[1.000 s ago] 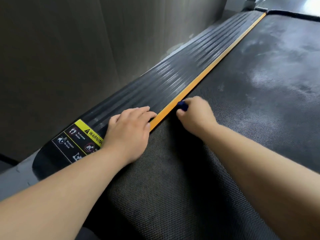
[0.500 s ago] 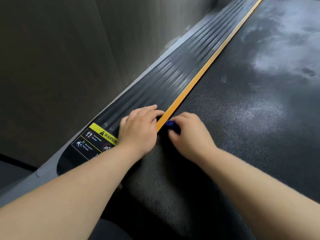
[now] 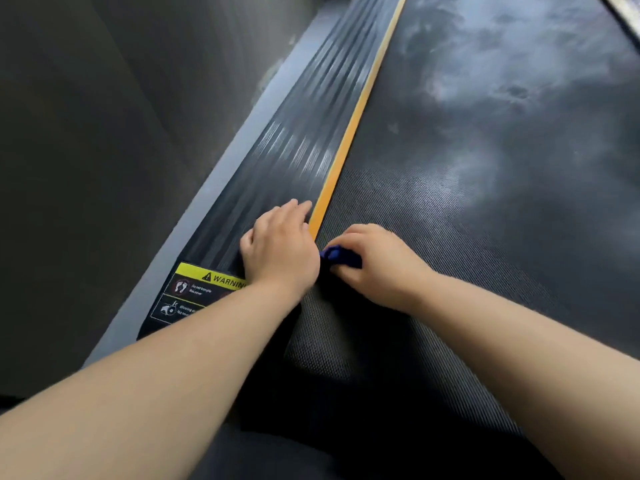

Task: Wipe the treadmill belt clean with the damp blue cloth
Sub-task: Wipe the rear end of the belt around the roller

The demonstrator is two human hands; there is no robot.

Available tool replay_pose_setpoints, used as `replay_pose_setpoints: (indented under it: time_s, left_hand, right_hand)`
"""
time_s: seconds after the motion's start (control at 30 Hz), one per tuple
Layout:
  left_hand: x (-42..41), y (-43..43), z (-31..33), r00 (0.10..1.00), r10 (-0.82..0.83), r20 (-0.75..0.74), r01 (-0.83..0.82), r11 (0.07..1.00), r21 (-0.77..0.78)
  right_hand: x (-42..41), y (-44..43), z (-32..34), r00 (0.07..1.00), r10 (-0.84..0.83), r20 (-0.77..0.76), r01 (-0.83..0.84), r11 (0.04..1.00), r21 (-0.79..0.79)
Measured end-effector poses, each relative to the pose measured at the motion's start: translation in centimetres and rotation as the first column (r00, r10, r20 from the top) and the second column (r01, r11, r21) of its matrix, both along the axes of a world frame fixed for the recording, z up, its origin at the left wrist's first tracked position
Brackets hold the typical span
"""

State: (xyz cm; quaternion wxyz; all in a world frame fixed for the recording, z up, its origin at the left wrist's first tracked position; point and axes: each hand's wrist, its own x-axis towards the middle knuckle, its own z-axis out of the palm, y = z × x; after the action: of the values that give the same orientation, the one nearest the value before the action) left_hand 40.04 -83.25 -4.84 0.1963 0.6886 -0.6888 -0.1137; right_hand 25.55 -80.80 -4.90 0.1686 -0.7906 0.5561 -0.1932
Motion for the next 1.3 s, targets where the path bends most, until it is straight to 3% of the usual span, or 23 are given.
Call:
replay_pose_setpoints:
  time_s: [0.1, 0.23, 0.33, 0.4, 0.47, 0.53, 0.67, 0.83, 0.9, 1.0, 1.1, 1.2, 1.27, 1.3]
  left_hand:
    - [0.0, 0.1, 0.1, 0.996, 0.031, -0.081, -0.029, 0.999, 0.026]
    - [0.1, 0.4, 0.6, 0.995, -0.055, -0.082, 0.058, 0.997, 0.041]
    - [0.2, 0.8, 0.6, 0.990, -0.139, 0.025, 0.137, 0.990, 0.043]
    - [-1.1, 1.6, 0.9, 0.967, -0.244, 0.077, 0.246, 0.969, -0.020]
    - [-2.9, 3.0, 0.7, 0.900, -0.349, 0.261, 0.384, 0.919, -0.092]
    - [-3.9, 4.4, -0.1, 0.821, -0.387, 0.420, 0.444, 0.895, -0.042]
    - [-2.7, 7.1, -1.1, 0.824, -0.367, 0.433, 0.408, 0.913, -0.003]
    - [-4.6, 6.4, -0.2, 0.741, -0.397, 0.541, 0.445, 0.894, 0.048]
    - [-4.5, 4.1, 0.6, 0.756, -0.385, 0.529, 0.414, 0.908, 0.069]
    - [-3.7, 3.2, 0.7, 0.863, -0.296, 0.409, 0.309, 0.950, 0.035]
    - [-6.6, 6.2, -0.2, 0.888, -0.362, 0.283, 0.404, 0.908, -0.106]
    - [-9.2, 9.2, -0.8, 0.791, -0.592, 0.155, 0.611, 0.779, -0.140]
    - [-8.3, 9.3, -1.0, 0.689, -0.710, 0.146, 0.725, 0.679, -0.118]
    - [-7.0, 8.7, -1.1, 0.674, -0.717, 0.174, 0.736, 0.671, -0.088]
  right_hand:
    - [-1.7, 1.9, 1.2, 0.999, -0.046, -0.017, 0.048, 0.991, 0.129]
    - [-6.0, 6.4, 1.8, 0.951, -0.276, -0.138, 0.300, 0.930, 0.210]
    - [-8.9, 9.9, 0.7, 0.854, -0.435, -0.285, 0.480, 0.870, 0.113]
    - [-10.1, 11.2, -0.5, 0.816, -0.499, -0.292, 0.540, 0.838, 0.074]
    - [-10.9, 11.0, -1.3, 0.811, -0.524, -0.260, 0.550, 0.834, 0.035]
    - [-11.4, 9.9, -1.2, 0.799, -0.564, -0.206, 0.571, 0.820, -0.031]
    - [-12.4, 8.1, -0.2, 0.798, -0.562, -0.216, 0.562, 0.824, -0.069]
    - [-14.6, 9.5, -1.4, 0.765, -0.606, -0.220, 0.614, 0.788, -0.036]
    - [-15.0, 9.9, -1.8, 0.775, -0.606, -0.179, 0.616, 0.788, -0.001]
    - [-14.8, 9.9, -2.1, 0.782, -0.599, -0.173, 0.610, 0.792, 0.010]
    - [-14.7, 9.7, -1.8, 0.783, -0.600, -0.162, 0.613, 0.790, 0.035]
    - [-15.8, 9.5, -1.4, 0.802, -0.564, -0.197, 0.579, 0.815, 0.023]
    - [-17.0, 9.4, -1.1, 0.773, -0.603, -0.199, 0.614, 0.790, -0.009]
    - [-17.5, 9.4, -0.9, 0.752, -0.637, -0.171, 0.645, 0.764, -0.010]
